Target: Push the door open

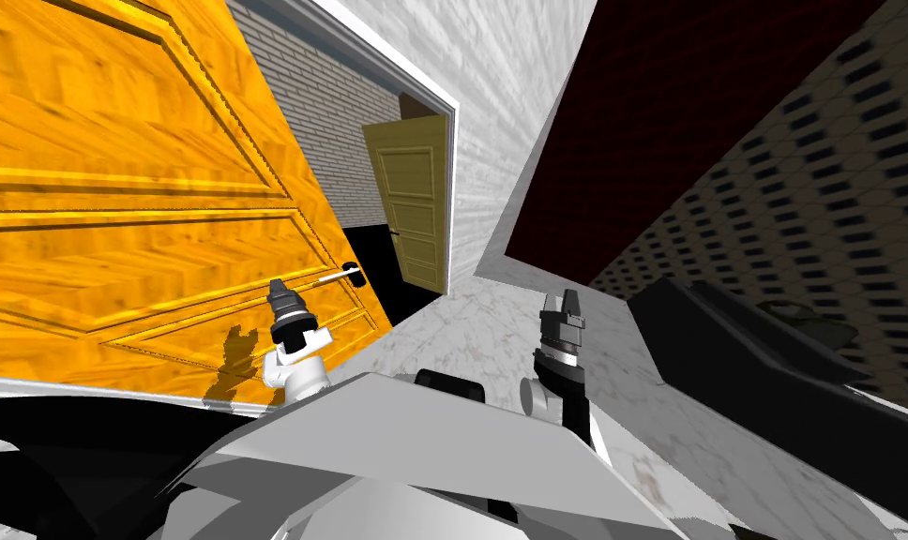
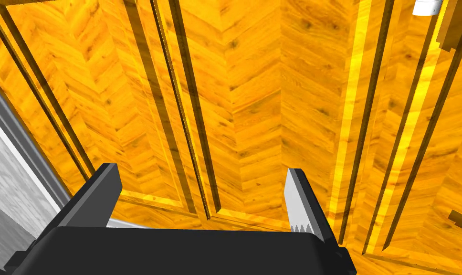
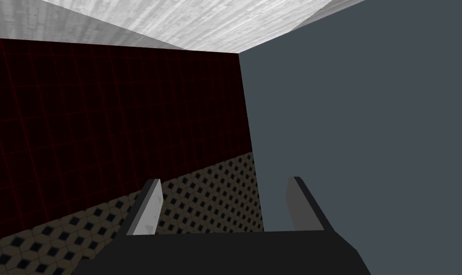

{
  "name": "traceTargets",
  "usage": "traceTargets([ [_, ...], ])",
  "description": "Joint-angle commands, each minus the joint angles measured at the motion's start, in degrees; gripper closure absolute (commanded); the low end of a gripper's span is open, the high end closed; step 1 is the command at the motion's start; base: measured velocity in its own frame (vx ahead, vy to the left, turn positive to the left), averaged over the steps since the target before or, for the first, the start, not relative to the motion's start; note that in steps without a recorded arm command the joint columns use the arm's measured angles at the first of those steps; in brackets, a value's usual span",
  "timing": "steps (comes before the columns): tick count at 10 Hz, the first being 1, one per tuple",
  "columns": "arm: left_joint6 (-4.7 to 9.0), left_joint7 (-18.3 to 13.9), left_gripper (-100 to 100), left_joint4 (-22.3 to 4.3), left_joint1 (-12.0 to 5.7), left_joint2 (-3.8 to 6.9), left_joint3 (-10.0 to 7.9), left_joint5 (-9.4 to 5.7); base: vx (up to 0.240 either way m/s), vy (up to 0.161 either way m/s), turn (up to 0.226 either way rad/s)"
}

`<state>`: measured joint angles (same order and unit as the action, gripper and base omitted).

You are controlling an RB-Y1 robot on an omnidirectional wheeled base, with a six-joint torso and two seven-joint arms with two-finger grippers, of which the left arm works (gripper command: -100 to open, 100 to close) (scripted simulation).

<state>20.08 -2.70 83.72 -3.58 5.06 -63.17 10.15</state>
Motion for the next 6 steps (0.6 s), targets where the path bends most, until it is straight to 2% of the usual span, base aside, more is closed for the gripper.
traceTargets([
  [1,0.08,0.1,-100,-1.6,-1.01,-0.47,-2.22,0.58,0.013,0.075,-0.21],
  [6,-0.65,0.5,-100,-5.9,-4.18,-1.05,-8.44,2.2,0.012,0.074,-0.186],
])
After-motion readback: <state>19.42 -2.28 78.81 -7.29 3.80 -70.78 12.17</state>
